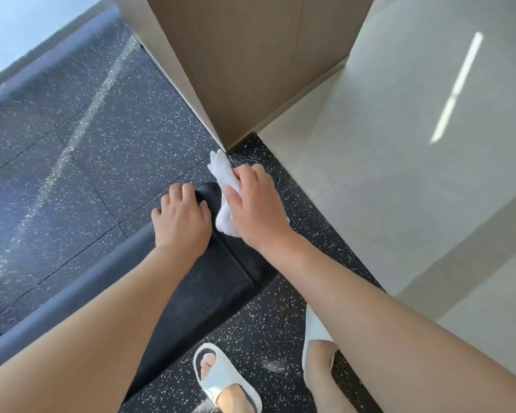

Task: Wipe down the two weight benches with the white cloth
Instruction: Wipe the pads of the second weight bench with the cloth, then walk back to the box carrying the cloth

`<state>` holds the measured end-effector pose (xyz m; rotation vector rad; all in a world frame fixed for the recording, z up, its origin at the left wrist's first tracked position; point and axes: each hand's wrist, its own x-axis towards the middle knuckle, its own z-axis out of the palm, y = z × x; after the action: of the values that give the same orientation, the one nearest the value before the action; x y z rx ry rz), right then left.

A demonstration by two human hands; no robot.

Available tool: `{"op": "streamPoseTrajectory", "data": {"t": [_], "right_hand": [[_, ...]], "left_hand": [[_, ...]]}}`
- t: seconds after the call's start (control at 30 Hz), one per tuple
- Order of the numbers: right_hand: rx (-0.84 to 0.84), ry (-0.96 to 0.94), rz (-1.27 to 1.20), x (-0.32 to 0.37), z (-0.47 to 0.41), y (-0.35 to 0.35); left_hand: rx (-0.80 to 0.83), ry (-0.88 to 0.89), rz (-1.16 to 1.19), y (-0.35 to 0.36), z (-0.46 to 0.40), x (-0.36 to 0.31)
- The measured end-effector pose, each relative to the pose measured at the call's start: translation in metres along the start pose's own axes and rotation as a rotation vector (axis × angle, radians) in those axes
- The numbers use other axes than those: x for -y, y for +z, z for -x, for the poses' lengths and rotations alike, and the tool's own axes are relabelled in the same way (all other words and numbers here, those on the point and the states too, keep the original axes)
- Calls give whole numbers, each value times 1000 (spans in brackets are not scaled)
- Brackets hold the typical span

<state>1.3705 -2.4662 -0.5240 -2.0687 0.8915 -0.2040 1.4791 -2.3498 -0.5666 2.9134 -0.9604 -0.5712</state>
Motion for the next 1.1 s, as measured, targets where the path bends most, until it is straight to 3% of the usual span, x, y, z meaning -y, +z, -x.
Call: {"op": "streamPoseTrajectory", "data": {"t": [0.33,0.67,1.1], "right_hand": [[-32,-32,109,117,46,-78],[-99,-206,175,295,99,-153],[-113,-357,245,461,142,-192]], "left_hand": [[-100,31,354,-166,74,17],[-227,244,338,-359,160,55],[-352,138,474,-508,250,147]]}}
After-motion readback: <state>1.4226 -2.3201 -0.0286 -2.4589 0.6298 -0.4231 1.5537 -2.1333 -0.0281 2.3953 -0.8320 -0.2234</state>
